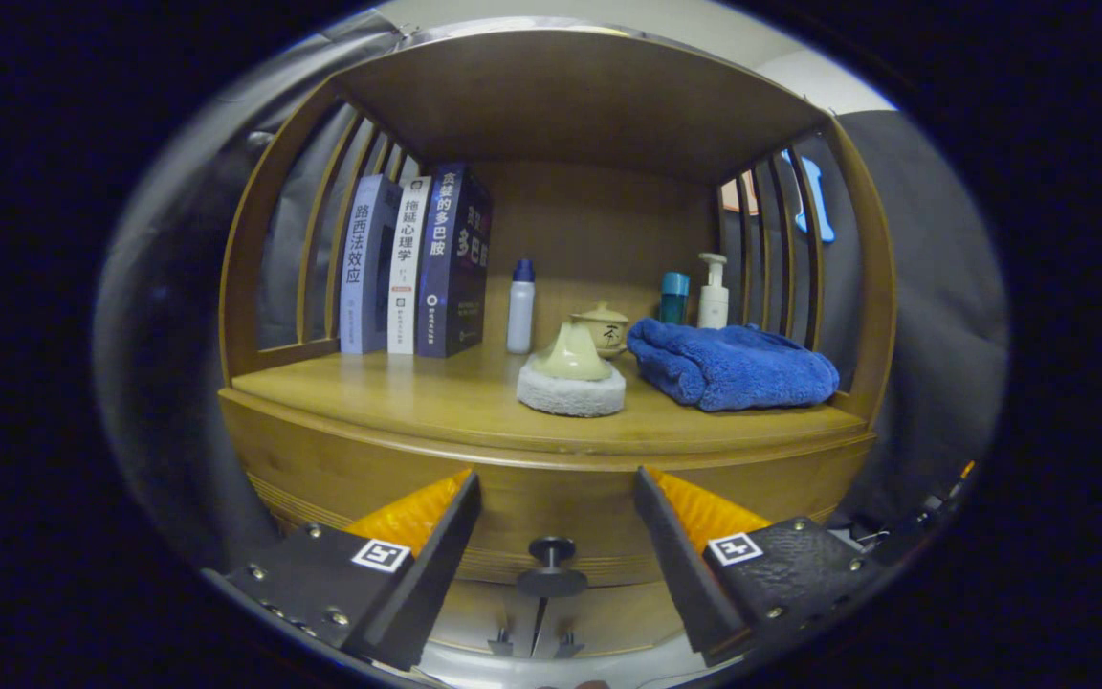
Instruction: Pull open the drawer, take out the items inside it, and place them on the countertop above the cabinet.
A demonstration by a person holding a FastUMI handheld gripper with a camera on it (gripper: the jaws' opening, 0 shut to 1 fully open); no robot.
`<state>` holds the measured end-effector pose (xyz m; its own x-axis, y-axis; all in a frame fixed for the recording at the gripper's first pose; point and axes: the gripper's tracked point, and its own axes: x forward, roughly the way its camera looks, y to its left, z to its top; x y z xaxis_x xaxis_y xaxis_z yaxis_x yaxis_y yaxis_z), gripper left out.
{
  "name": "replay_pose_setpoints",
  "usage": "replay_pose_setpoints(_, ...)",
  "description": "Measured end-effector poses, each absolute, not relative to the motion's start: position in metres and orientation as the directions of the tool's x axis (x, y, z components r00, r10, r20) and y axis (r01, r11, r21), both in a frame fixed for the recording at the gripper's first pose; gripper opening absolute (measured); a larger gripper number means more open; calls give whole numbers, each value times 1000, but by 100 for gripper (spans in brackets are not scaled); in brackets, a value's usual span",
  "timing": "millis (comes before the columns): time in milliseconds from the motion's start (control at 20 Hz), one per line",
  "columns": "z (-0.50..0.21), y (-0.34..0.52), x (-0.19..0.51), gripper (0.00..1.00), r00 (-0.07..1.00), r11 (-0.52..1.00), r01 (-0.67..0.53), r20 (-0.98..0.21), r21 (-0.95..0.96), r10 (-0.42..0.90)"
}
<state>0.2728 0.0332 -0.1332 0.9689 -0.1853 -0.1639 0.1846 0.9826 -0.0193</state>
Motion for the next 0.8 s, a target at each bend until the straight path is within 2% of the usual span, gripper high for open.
replay_pose_setpoints(150,-115,24,255,97,970,983,176,-176,46,-166)
replay_pose_setpoints(350,-65,-9,218,97,979,977,172,-131,123,-156)
replay_pose_setpoints(550,-23,-70,176,96,984,980,172,-58,104,-166)
replay_pose_setpoints(800,-8,-155,140,96,983,980,184,4,80,-184)
